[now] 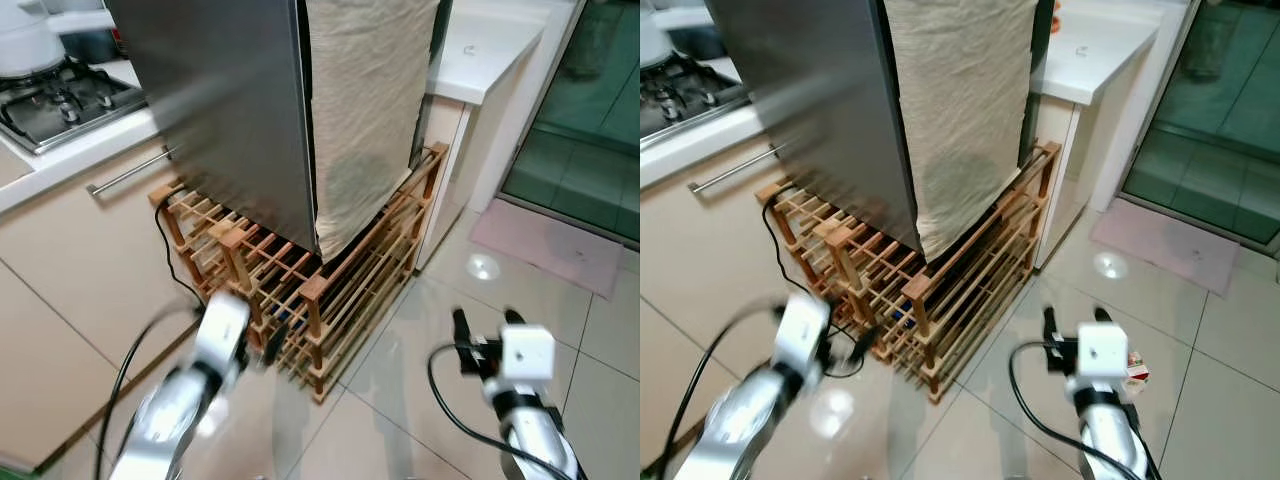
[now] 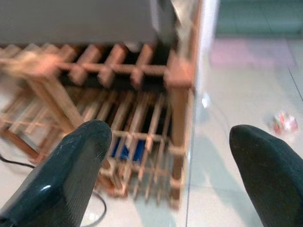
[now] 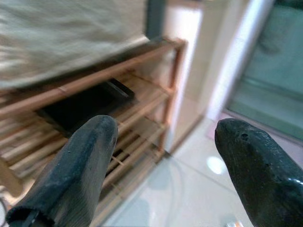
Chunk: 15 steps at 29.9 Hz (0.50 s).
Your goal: Restocking fridge
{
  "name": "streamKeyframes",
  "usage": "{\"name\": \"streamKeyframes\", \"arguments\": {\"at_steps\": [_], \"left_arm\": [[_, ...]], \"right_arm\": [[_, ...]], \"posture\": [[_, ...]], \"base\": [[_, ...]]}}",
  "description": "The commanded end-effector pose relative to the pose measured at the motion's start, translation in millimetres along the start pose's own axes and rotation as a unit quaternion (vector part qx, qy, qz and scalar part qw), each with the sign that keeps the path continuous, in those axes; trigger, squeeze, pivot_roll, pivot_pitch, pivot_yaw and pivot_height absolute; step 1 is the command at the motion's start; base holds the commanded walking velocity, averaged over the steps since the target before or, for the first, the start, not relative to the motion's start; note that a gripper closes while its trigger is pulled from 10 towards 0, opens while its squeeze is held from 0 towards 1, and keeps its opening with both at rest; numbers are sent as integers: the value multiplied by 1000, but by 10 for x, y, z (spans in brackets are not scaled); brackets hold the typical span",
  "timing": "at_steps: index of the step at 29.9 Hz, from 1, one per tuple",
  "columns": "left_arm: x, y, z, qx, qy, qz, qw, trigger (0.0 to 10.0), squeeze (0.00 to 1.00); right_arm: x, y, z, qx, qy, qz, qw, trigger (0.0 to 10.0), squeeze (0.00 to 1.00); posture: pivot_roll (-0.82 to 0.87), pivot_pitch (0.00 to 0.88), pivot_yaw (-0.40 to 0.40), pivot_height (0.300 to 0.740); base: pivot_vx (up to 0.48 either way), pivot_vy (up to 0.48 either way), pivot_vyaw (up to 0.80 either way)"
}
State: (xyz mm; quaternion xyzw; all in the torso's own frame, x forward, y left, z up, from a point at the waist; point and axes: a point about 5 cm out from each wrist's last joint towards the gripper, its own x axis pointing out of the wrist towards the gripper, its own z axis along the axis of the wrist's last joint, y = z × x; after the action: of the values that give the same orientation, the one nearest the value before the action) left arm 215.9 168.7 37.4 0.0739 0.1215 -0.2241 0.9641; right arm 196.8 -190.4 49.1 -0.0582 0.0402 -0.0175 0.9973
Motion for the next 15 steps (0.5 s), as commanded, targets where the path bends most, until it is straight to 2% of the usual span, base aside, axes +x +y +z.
{"name": "streamKeyframes", "arguments": {"at_steps": [1,2,3,4,5,6,9,10,12,15], "left_arm": [[38,69,232,5,-55,12,998,10000,0],[47,79,271,2,-64,18,998,10000,0],[96,107,409,-23,-94,39,995,10000,0],[96,107,409,-23,-94,39,995,10000,0],[126,123,526,-37,-119,52,991,10000,0],[140,127,600,-34,-134,57,989,10000,0],[145,126,623,-30,-138,58,988,10000,0],[155,104,705,-31,-152,52,987,10000,0],[157,95,734,-31,-157,50,986,10000,0],[175,47,795,-25,-161,36,986,10000,0]], "right_arm": [[10,42,89,1,-26,9,1000,10000,0],[12,41,91,3,-28,7,1000,10000,0],[41,46,96,3,-36,6,999,10000,0],[41,46,96,3,-36,6,999,10000,0],[64,53,109,1,-45,9,999,10000,0],[76,56,115,-3,-49,13,999,10000,0],[81,54,112,-3,-49,14,999,10000,0],[119,126,21,0,-38,15,999,10000,0],[136,163,-21,1,-33,16,999,10000,0],[205,407,-122,4,-20,21,1000,10000,0]], "posture": [[-98,0,67,740],[-98,0,67,740],[-98,0,64,740],[-98,0,64,740],[-98,0,62,740],[-98,0,60,740],[-98,0,59,740],[-95,0,57,740],[-96,0,58,740],[-93,0,57,740]], "base": [[0,0,0],[0,0,0],[0,0,0],[0,0,0],[0,0,0],[0,0,0],[0,0,0],[0,0,0],[0,0,0],[469,0,0]]}}
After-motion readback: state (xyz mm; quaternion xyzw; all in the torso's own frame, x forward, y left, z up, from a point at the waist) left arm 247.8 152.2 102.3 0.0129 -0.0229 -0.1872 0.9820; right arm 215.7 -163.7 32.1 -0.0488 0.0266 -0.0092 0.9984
